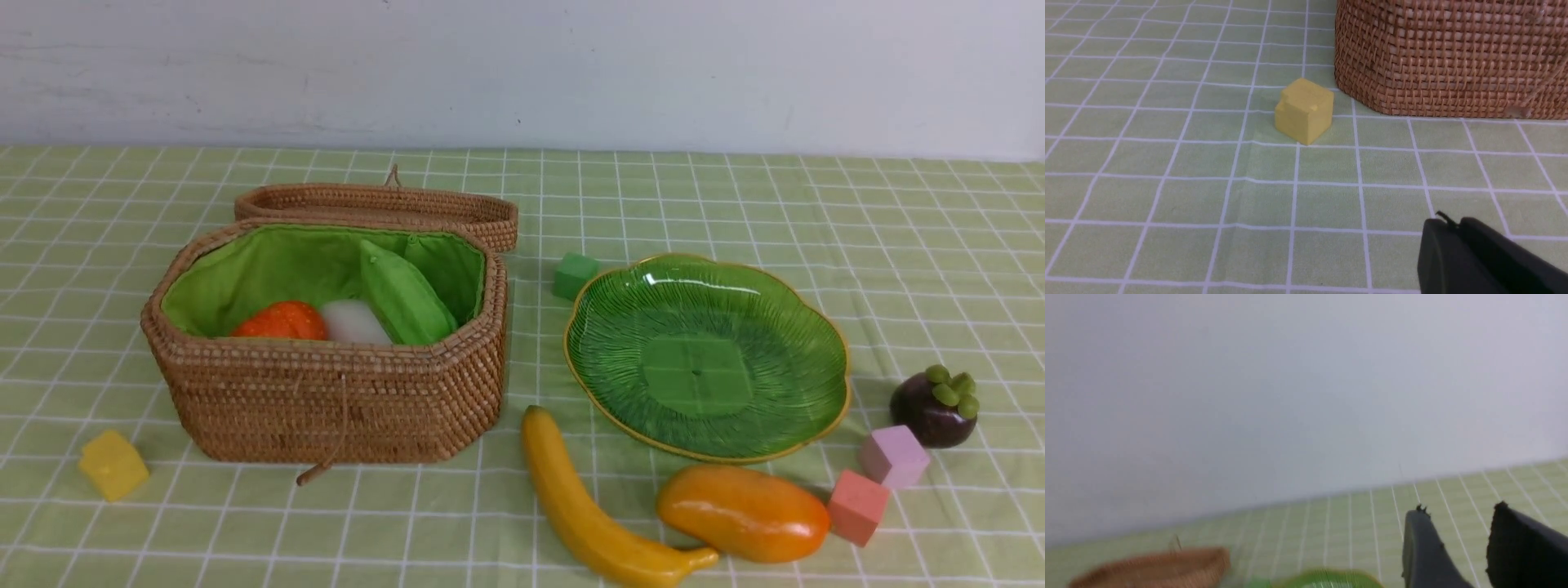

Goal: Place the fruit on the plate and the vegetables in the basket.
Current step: Use the right arm to grab a mangosteen and put it into the right plate

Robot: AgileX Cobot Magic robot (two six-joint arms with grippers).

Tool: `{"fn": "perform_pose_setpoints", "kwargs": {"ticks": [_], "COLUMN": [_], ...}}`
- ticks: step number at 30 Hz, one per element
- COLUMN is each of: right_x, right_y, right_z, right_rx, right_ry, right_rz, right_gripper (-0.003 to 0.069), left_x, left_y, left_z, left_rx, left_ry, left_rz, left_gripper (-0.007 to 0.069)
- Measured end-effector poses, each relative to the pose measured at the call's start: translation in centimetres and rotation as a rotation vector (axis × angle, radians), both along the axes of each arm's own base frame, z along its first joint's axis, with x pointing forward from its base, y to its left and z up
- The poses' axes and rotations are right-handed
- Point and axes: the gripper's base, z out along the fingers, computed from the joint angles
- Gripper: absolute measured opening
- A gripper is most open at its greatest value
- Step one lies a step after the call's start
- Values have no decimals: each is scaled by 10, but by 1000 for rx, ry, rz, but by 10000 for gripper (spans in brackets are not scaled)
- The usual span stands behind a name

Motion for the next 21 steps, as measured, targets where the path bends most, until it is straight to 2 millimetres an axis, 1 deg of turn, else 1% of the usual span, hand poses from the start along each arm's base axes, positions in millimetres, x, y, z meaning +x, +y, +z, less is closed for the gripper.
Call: {"fn": "perform_pose_setpoints", "kwargs": {"ticks": [1, 3, 4, 6, 7, 8, 9, 10, 12, 14, 16, 17, 18, 19, 21], "right_x": [14, 47, 60, 79, 83, 100, 101, 114, 131, 151, 173, 184, 184, 195, 212], "right_y": [0, -1, -1, -2, -2, -3, -3, -3, -4, -5, -6, -7, -7, -9, -13], "right_z": [-8, -32, -44, -60, -64, -80, -82, -94, -107, -121, -136, -145, -144, -153, -166], "right_rx": [-1, 27, 52, 90, 94, 101, 104, 107, 110, 113, 106, 97, 99, 90, 78], "right_ry": [72, 267, 348, 450, 470, 551, 561, 625, 692, 757, 817, 849, 846, 883, 926], "right_rz": [5, 13, 10, -1, -3, -9, -10, -11, -12, -14, -18, -22, -23, -33, -64], "right_gripper": [242, 242, 243, 248, 253, 275, 283, 316, 386, 488, 605, 645, 645, 667, 671], "left_x": [0, 0, 0, 0, 0, 0, 0, 0, 0, 0, 0, 0, 0, 0, 0], "left_y": [0, 0, 0, 0, 0, 0, 0, 0, 0, 0, 0, 0, 0, 0, 0], "left_z": [0, 0, 0, 0, 0, 0, 0, 0, 0, 0, 0, 0, 0, 0, 0], "left_rx": [0, 0, 0, 0, 0, 0, 0, 0, 0, 0, 0, 0, 0, 0, 0], "left_ry": [0, 0, 0, 0, 0, 0, 0, 0, 0, 0, 0, 0, 0, 0, 0], "left_rz": [0, 0, 0, 0, 0, 0, 0, 0, 0, 0, 0, 0, 0, 0, 0], "left_gripper": [39, 40, 40, 40, 40, 40, 40, 40, 40, 43, 48, 49, 49, 50, 52]}}
